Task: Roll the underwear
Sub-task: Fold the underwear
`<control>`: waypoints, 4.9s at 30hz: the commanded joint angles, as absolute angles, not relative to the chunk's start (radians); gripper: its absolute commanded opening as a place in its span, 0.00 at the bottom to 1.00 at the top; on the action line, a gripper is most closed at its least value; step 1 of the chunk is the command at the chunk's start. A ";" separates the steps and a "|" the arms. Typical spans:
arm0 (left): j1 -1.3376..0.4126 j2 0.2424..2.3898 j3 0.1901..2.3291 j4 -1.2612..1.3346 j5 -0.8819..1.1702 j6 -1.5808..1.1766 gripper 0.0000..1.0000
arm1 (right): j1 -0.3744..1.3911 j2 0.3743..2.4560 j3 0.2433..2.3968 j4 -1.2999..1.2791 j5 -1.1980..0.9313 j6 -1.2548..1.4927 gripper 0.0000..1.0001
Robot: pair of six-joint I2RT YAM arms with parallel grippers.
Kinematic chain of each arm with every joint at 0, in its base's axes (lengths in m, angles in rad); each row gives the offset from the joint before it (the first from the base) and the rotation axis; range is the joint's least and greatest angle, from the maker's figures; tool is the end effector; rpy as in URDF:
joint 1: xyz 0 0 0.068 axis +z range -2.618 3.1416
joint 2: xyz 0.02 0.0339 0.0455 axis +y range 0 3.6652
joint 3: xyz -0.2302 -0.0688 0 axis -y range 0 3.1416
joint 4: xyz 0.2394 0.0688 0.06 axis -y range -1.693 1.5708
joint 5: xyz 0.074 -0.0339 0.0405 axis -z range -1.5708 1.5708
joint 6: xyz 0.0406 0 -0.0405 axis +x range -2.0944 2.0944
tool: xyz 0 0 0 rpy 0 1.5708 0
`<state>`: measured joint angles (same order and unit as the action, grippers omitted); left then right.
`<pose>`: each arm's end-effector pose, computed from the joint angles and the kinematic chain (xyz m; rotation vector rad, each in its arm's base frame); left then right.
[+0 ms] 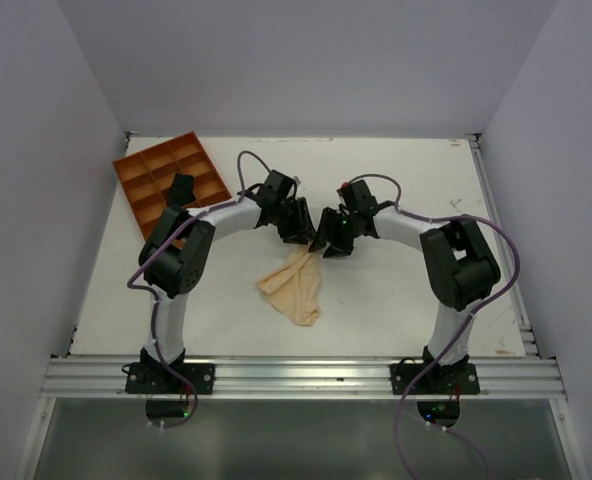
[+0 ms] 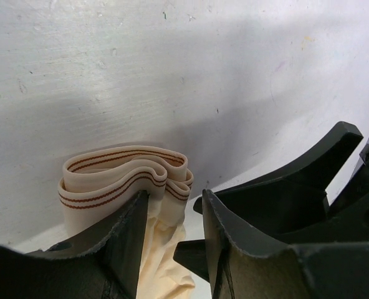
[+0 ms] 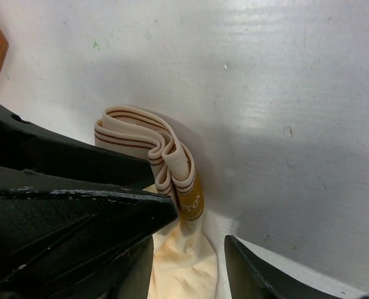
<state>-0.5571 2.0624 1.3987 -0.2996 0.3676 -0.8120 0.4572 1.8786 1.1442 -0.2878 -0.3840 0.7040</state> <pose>0.3471 -0.2334 0.1244 -0.1903 2.7433 -0.9395 0.3216 0.1752 0.1217 0.1898 2.7563 0.8742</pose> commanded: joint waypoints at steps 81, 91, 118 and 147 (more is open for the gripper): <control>-0.571 2.062 1.641 -0.552 0.361 -0.738 0.45 | 0.514 1.910 1.100 -0.132 -0.241 0.923 0.10; -0.523 2.025 1.649 -0.693 0.212 -0.603 0.33 | 0.514 1.907 1.106 -0.133 -0.255 0.920 0.10; -0.502 2.088 1.490 -0.506 0.364 -0.577 0.24 | 0.512 1.858 1.118 -0.167 -0.255 0.888 0.47; -0.515 2.083 1.485 -0.520 0.333 -0.575 0.24 | 0.462 1.970 1.310 -0.293 -0.252 0.776 0.56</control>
<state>-0.5117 2.0838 1.4860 -0.5323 0.3431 -0.5976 0.4625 1.9533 1.2964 -0.2882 -0.2276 0.8017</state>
